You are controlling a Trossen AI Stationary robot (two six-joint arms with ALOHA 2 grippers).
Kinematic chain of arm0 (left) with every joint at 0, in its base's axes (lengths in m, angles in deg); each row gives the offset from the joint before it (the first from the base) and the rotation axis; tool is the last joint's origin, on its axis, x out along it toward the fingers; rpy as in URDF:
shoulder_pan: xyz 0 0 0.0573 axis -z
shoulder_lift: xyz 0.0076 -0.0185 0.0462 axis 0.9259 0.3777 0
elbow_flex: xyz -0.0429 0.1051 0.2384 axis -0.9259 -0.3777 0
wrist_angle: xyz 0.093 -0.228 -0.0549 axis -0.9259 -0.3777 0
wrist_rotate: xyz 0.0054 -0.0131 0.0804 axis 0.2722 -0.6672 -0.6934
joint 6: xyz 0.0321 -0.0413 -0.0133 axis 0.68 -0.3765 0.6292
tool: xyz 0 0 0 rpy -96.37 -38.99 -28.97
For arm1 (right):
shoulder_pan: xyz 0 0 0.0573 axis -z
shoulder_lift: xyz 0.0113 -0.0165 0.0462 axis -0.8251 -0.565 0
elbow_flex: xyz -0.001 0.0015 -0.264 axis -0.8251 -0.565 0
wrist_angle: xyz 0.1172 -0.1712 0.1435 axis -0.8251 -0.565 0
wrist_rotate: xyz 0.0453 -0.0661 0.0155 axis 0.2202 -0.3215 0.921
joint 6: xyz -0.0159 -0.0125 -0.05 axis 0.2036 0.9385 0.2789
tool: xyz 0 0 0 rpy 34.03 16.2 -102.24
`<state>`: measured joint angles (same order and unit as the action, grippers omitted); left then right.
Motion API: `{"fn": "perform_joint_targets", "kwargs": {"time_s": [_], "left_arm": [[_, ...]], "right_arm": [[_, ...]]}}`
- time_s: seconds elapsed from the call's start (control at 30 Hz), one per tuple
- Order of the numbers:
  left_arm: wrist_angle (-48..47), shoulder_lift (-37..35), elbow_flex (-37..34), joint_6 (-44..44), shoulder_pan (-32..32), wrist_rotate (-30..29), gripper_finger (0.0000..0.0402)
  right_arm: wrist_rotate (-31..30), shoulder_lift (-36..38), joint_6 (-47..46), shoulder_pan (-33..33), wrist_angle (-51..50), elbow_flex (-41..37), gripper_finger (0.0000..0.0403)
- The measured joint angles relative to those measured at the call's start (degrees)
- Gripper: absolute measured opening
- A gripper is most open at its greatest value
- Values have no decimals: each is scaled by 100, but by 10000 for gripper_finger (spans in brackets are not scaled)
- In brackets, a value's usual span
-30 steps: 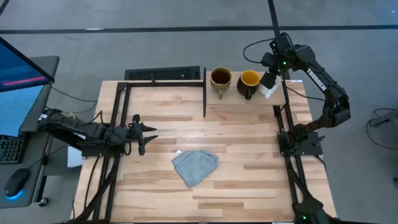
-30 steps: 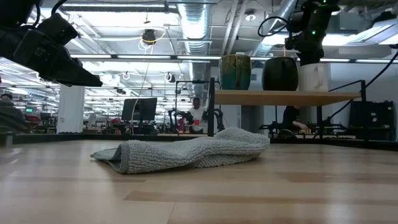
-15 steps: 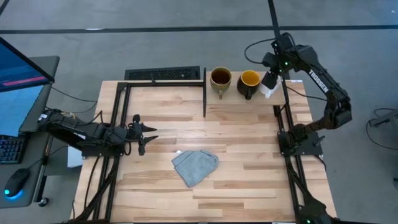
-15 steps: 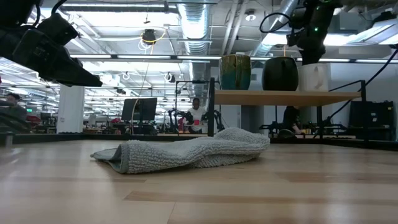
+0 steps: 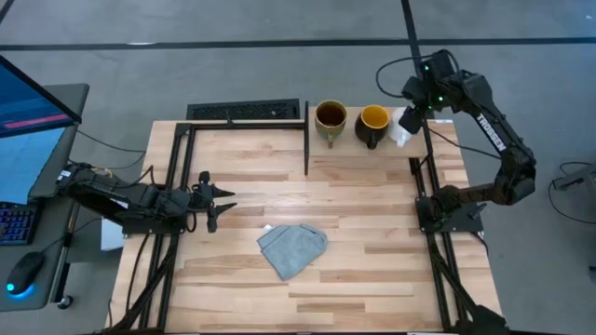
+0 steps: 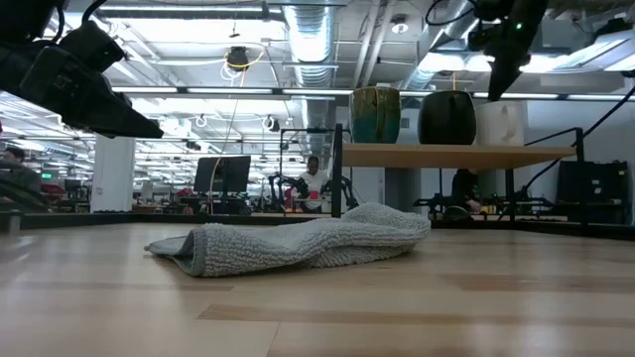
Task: Stack small to large cups/mugs on shelf
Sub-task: Return to Home Position
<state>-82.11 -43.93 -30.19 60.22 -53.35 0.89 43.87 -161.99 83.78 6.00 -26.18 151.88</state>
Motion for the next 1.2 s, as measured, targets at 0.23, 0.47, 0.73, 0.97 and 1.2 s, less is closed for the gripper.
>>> {"fn": "perform_joint_targets", "kwargs": {"time_s": [0.23,0.47,0.73,0.97,1.2], "left_arm": [[2,1,0,0,1,-85,146],[4,1,0,0,0,-456,146],[13,1,0,-177,0,-327,146],[99,1,0,-255,0,-242,146],[544,1,0,-20,0,-193,146]], "right_arm": [[24,565,-570,-269,-3,0,228],[699,1474,-977,-865,-13,0,228],[1259,2672,-1943,-1913,46,-49,228],[1430,4002,-2573,-2793,615,-1130,228],[1926,5331,-3066,-3366,1913,-3086,228]]}}
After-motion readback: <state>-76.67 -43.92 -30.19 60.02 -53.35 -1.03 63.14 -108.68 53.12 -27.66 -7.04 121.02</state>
